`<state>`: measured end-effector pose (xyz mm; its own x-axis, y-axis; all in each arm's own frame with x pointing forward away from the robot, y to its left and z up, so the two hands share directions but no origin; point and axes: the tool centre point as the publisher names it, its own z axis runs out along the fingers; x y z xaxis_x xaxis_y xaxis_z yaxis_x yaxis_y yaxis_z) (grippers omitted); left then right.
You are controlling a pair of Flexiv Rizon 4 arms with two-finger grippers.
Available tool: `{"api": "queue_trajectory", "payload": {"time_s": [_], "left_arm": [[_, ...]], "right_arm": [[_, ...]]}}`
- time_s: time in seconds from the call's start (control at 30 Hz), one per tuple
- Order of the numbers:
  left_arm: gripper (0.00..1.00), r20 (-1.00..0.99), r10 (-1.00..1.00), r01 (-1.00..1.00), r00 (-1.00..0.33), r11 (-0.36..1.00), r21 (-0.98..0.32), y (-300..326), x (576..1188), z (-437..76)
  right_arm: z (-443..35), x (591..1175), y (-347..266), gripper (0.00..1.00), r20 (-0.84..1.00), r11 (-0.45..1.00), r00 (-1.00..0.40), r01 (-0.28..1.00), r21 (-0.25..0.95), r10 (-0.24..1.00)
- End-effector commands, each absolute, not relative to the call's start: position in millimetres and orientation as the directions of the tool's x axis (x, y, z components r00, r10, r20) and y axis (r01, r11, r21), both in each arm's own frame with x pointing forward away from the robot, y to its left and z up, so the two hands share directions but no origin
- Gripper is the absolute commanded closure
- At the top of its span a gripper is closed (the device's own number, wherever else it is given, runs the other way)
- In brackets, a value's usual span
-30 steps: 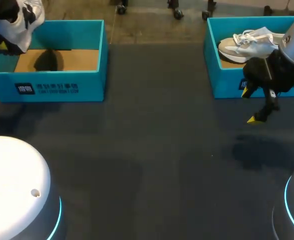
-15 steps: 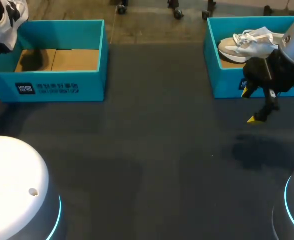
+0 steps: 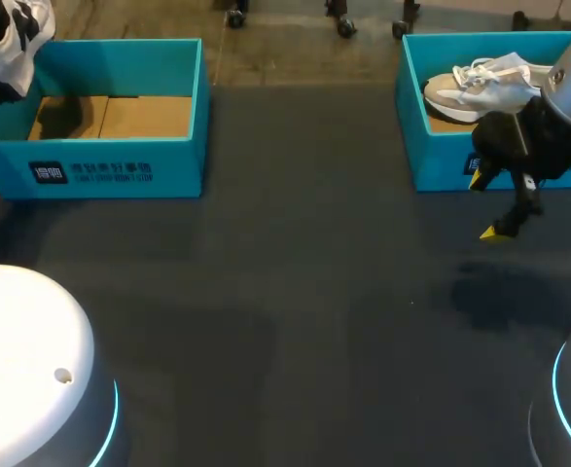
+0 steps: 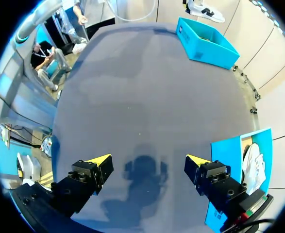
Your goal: Take the shoe out of the shoebox, open the shoe tongue, remove and reinsert the insole, then place the shoe into the shoebox
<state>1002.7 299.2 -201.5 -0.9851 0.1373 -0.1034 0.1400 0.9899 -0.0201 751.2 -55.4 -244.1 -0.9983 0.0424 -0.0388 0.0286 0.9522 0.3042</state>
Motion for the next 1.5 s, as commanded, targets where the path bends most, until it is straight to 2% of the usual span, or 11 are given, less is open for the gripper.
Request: {"api": "queue_trajectory", "payload": {"time_s": [0.03,0.07,0.2,0.4,0.5,0.67,0.9,1.5], "left_arm": [[1.0,-0.06,0.361,0.361,-0.931,0.932,0.008,292.8,997.5,-195.1],[1.0,-0.055,0.437,0.435,-0.898,0.899,0.043,291.9,998.1,-194.7],[1.0,-0.024,0.593,0.593,-0.805,0.805,0.003,294.5,1003.3,-192.2],[1.0,0.001,0.837,0.837,-0.547,0.547,0.016,304.0,1011.8,-188.5],[1.0,0.01,0.928,0.928,-0.373,0.373,0.019,311.3,1016.0,-183.4],[1.0,0.025,0.982,0.981,-0.185,0.183,0.066,319.0,1020.0,-176.5],[1.0,0.075,0.983,0.981,0.168,-0.174,0.083,334.0,1014.4,-168.1],[1.0,0.075,0.983,0.981,0.168,-0.174,0.083,334.0,1014.4,-168.1]], "right_arm": [[-244.8,750.7,-55.3,0.0,-0.04,0.953,-0.998,0.029,0.303,0.043],[-244.8,750.7,-55.3,0.0,-0.04,0.953,-0.998,0.029,0.303,0.043],[-244.8,750.7,-55.3,0.0,-0.04,0.953,-0.998,0.029,0.303,0.043],[-244.8,750.7,-55.3,0.0,-0.04,0.953,-0.998,0.029,0.303,0.043],[-244.8,750.7,-55.3,0.0,-0.04,0.953,-0.998,0.029,0.303,0.043],[-244.8,750.7,-55.3,0.0,-0.04,0.953,-0.998,0.029,0.303,0.043],[-244.8,750.7,-55.3,0.0,-0.04,0.953,-0.998,0.029,0.303,0.043],[-244.8,750.7,-55.3,0.0,-0.04,0.953,-0.998,0.029,0.303,0.043]]}}
